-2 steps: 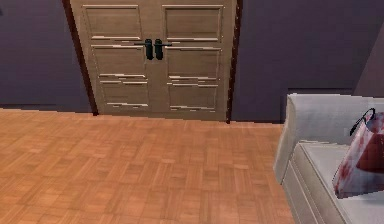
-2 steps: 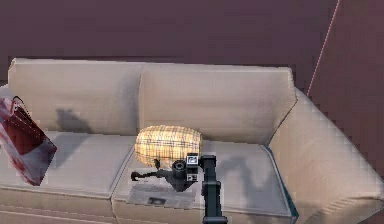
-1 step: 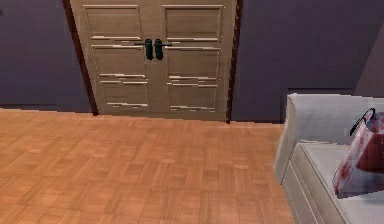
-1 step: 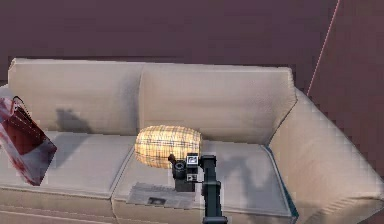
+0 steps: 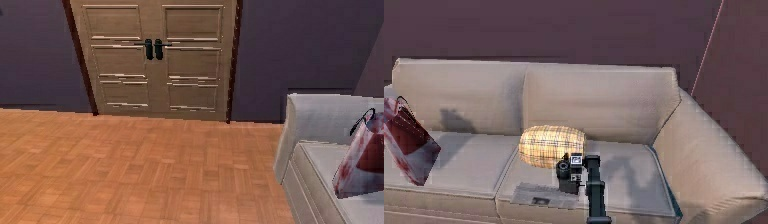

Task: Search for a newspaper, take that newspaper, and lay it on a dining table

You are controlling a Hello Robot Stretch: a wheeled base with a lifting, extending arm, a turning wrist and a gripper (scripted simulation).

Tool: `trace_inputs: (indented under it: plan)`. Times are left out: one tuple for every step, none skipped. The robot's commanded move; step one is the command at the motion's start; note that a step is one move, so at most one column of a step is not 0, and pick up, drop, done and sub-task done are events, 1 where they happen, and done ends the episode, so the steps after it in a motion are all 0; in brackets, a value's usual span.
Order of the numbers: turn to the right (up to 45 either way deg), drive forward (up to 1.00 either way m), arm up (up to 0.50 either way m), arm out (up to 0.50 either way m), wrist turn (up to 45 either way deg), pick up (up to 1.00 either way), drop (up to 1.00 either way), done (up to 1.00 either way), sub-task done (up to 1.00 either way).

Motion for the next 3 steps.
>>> trace_inputs:
  plan:
    - [0.0, 0.00, -0.30, 0.00, 0.0, 0.00, 0.00, 0.00, 0.00]
    - [0.0, 0.00, 0.00, 0.00, 0.0, 1.00, 0.00, 0.00, 0.00]
    - [0.0, 0.00, 0.10, 0.00, 0.0, 0.00, 0.00, 0.00, 0.00]
